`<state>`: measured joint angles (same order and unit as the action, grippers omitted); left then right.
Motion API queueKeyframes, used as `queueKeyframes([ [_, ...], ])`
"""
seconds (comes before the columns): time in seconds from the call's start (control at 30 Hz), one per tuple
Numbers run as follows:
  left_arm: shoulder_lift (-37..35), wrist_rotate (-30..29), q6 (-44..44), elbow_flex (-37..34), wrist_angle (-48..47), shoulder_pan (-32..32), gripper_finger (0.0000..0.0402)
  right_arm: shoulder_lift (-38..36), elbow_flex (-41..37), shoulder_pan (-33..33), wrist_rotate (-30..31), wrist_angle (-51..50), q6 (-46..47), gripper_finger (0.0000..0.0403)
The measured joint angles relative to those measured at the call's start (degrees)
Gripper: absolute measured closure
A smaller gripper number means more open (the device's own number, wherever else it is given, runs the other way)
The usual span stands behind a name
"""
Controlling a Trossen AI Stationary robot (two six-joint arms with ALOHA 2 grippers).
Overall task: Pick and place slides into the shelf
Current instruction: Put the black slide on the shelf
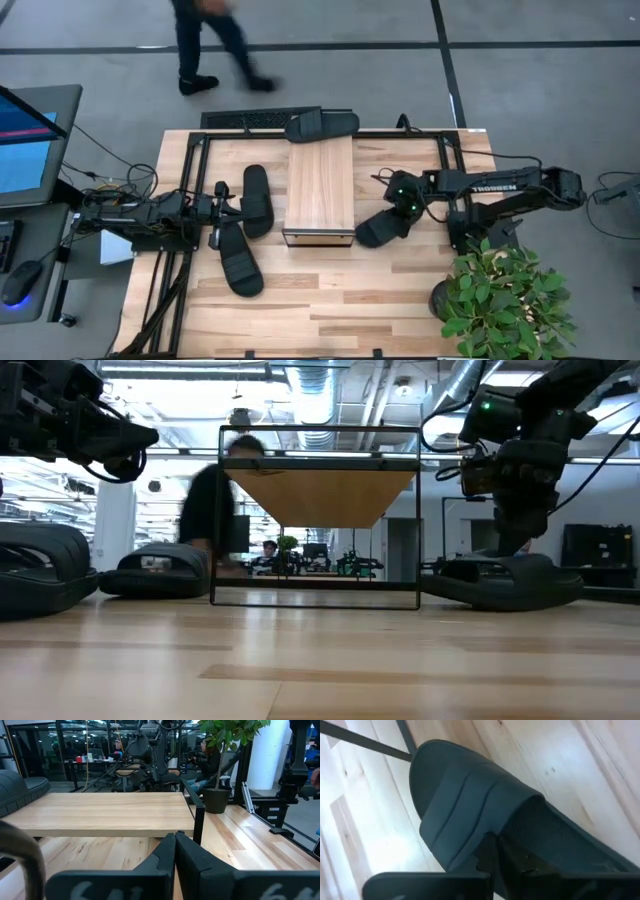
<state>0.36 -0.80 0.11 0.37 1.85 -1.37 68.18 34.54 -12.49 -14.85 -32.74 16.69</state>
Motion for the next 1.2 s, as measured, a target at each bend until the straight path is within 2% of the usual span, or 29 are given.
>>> queueKeyframes([
  [0.17,0.0,-0.01,-0.51,0.0,0.0,-0.01,0.0401,0.0,0.0,-0.63,-0.49,-0.05,5.5,0.0369],
  [0.7,0.0,0.0,-0.3,0.01,0.0,0.0,0.0401,0.07,0.0,-2.27,-0.89,-0.3,5.35,0.028],
  [0.93,0.0,0.0,-0.42,0.0,0.0,0.0,0.0401,2.4,-0.05,-2.29,-0.97,0.26,5.36,0.0266],
  [1.2,0.02,0.0,-0.32,0.0,0.0,0.0,0.0401,9.03,-0.02,-2.26,-3.41,3.25,5.25,0.0275],
])
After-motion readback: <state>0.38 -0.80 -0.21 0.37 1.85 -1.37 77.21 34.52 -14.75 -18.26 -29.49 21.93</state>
